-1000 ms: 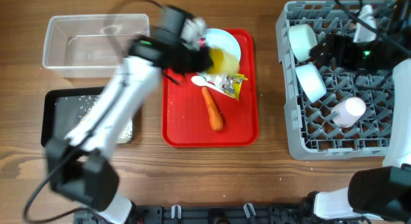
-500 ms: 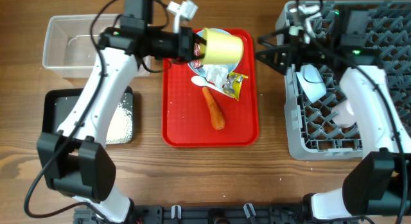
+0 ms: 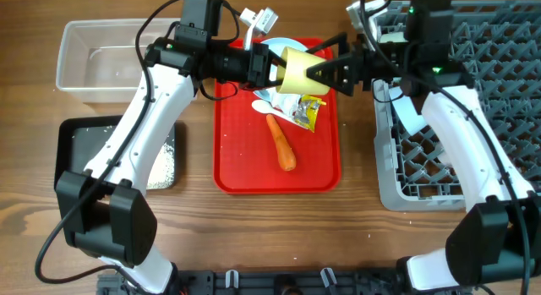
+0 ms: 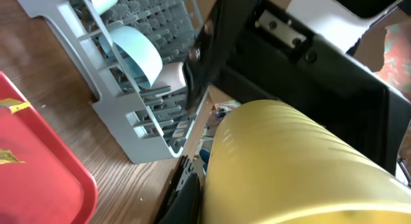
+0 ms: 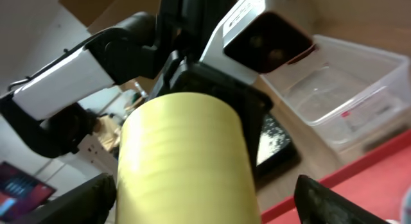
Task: Sort waste into correct bins and load items into the dishwasher rack
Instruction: 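Pass the yellow cup from the left gripper to the right gripper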
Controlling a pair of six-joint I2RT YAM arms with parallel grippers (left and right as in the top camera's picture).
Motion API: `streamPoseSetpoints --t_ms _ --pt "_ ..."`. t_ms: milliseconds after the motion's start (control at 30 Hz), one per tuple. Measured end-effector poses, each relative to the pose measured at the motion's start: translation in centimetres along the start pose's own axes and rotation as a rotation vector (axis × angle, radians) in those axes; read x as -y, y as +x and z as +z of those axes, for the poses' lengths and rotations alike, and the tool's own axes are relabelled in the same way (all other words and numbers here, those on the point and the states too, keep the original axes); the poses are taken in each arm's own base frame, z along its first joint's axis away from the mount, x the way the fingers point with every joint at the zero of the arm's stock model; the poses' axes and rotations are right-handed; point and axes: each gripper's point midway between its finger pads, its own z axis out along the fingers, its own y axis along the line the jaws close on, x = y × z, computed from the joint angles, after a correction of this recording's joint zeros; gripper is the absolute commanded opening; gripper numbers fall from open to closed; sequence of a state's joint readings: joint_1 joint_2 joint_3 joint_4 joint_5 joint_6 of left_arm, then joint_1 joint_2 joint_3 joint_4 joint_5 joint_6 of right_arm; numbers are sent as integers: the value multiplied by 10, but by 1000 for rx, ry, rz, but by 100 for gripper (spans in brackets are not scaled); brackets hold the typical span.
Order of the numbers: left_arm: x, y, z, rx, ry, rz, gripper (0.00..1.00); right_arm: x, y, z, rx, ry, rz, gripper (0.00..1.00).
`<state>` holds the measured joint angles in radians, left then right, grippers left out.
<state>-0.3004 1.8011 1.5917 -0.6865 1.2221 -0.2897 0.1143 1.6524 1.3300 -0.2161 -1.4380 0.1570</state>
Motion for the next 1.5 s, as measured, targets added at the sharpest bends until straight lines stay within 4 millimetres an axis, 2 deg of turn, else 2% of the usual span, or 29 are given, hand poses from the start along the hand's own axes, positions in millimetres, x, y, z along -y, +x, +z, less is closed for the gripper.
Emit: streamPoseSetpoints --t_ms 133,400,633,1233,1333,1500 --pt "-5 -4 0 13 -15 17 4 2 7 6 -17 -31 46 83" --pt "-9 -12 -5 41 -23 45 4 5 9 7 -20 -28 61 82" --pt "-14 -17 -17 68 -33 35 4 12 7 -2 -3 0 67 73" --pt "-14 -17 -17 68 -34 33 4 14 6 -6 4 8 66 73" --pt "-14 -17 -17 68 -34 33 4 12 7 -2 -2 0 65 66" --pt "-12 -17 -18 65 -20 34 4 8 8 1 -10 -25 60 48"
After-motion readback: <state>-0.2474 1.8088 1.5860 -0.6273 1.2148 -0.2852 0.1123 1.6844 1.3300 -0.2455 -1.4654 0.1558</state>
